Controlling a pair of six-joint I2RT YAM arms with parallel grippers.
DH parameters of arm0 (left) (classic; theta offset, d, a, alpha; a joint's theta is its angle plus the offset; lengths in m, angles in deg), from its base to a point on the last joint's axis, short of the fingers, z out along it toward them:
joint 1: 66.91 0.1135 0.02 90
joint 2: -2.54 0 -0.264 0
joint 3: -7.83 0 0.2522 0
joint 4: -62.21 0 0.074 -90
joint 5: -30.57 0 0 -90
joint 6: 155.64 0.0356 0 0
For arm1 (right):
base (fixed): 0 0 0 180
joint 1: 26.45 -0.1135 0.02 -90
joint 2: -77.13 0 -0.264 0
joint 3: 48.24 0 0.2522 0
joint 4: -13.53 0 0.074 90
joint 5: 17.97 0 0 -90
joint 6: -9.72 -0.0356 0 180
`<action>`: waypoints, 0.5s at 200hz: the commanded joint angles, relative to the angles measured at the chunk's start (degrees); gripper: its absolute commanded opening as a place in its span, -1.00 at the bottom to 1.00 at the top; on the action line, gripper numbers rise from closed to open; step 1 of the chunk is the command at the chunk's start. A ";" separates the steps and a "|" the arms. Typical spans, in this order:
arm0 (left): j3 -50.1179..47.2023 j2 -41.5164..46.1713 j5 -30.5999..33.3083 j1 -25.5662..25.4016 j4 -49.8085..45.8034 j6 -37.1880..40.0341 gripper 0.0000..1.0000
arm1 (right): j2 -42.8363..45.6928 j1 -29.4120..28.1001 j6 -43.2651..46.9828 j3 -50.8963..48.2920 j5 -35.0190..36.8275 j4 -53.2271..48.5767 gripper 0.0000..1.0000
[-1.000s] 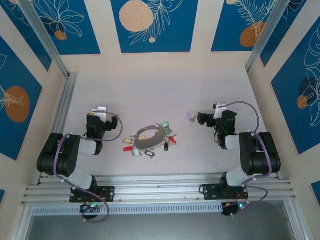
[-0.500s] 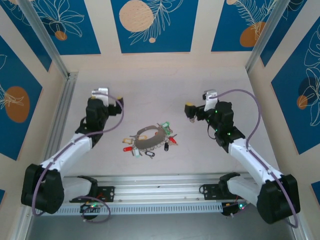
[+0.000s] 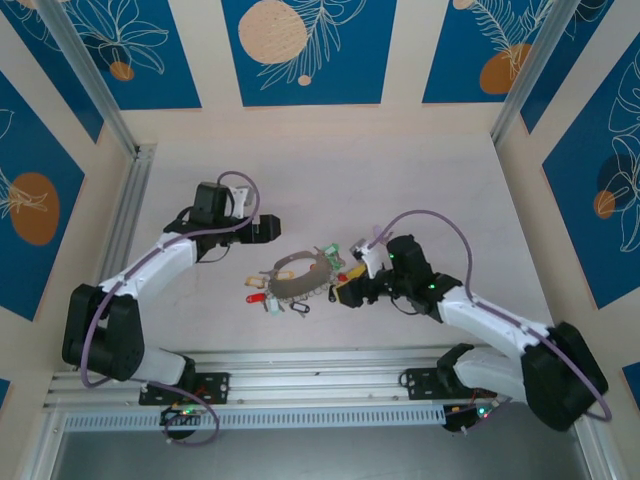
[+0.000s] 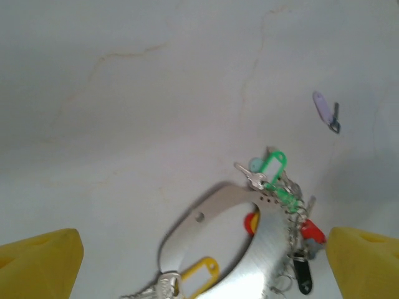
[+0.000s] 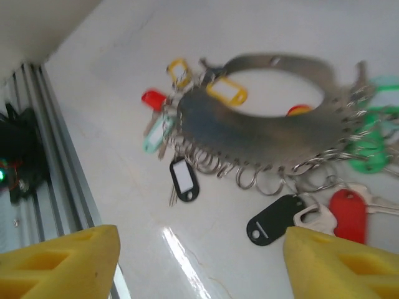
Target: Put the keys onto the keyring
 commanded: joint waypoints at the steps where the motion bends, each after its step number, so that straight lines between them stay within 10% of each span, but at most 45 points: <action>1: 3.97 -0.28 -4.86 -1.11 -1.29 -0.98 1.00 | -6.73 -2.58 2.67 3.41 -3.14 1.35 0.12; 100: 3.41 -1.15 -5.75 -1.66 -0.19 -1.00 1.00 | -20.68 -9.69 12.84 9.70 16.52 1.85 -0.51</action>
